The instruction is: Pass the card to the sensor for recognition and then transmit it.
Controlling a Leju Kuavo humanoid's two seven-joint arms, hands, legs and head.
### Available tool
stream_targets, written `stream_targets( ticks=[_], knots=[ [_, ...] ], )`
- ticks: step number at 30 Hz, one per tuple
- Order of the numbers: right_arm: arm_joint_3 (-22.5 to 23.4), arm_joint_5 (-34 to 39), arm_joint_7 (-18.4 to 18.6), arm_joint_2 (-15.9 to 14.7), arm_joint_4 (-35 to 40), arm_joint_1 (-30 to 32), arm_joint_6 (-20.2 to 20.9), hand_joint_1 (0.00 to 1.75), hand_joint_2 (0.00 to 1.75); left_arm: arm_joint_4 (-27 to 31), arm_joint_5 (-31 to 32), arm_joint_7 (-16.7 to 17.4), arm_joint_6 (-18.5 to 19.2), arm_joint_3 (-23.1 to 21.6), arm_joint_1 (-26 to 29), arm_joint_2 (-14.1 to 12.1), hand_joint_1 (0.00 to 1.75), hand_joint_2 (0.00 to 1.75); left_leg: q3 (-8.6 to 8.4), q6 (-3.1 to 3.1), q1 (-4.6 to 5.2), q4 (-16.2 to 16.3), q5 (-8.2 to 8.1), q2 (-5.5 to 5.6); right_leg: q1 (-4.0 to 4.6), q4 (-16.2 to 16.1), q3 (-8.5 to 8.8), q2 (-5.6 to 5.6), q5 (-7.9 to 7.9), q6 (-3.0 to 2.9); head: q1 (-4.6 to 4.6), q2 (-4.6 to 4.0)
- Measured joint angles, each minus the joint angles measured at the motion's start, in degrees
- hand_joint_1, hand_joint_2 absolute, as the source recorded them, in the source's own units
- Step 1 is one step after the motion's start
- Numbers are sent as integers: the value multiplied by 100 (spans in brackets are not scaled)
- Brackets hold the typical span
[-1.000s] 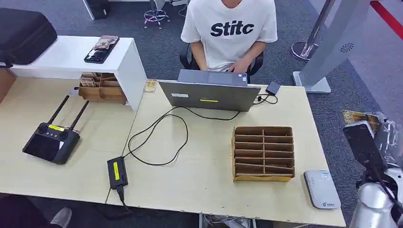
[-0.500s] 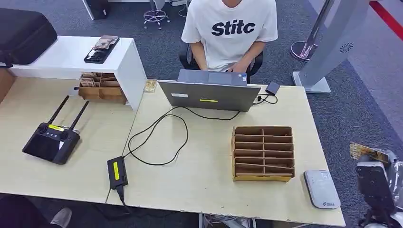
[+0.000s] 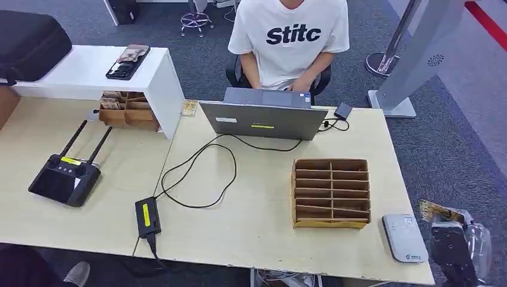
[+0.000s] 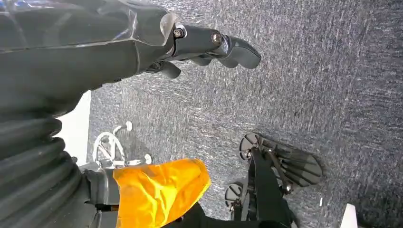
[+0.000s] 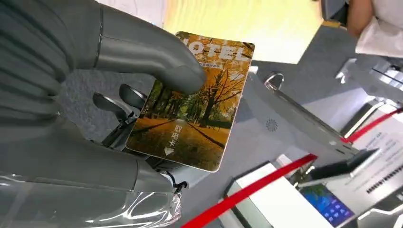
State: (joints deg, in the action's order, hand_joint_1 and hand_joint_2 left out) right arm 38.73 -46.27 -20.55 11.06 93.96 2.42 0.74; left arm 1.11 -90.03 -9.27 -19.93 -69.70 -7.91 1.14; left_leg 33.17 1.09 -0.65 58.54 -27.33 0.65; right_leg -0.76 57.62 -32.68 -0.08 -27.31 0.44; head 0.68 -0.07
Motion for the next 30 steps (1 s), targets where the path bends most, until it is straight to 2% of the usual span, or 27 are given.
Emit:
stream_targets(
  ticks=[10, 15, 30],
  knots=[
    [-166, -173, 109, 140, -468, 54, 66, 175, 175, 0, 0, 11, -7, 0, 2, 0, 0, 175, 0, 0, 0, 0, 0, 0, 0, 0, 0, 0, 0, 0, 0, 0],
    [-162, -240, 188, 140, -870, 11, 55, 171, 175, 0, 0, 17, 2, -2, 1, -2, 0, 175, 0, 0, 0, 0, 0, -1, 0, 0, 0, 1, 0, 0, -2, 0],
    [46, -343, 271, -26, -1705, -177, -91, 175, 175, -2, 2, 17, 50, -7, 1, -15, 0, 175, 0, 0, 0, 0, 0, -1, 0, 0, 0, 1, 0, 0, -2, 0]
  ],
)
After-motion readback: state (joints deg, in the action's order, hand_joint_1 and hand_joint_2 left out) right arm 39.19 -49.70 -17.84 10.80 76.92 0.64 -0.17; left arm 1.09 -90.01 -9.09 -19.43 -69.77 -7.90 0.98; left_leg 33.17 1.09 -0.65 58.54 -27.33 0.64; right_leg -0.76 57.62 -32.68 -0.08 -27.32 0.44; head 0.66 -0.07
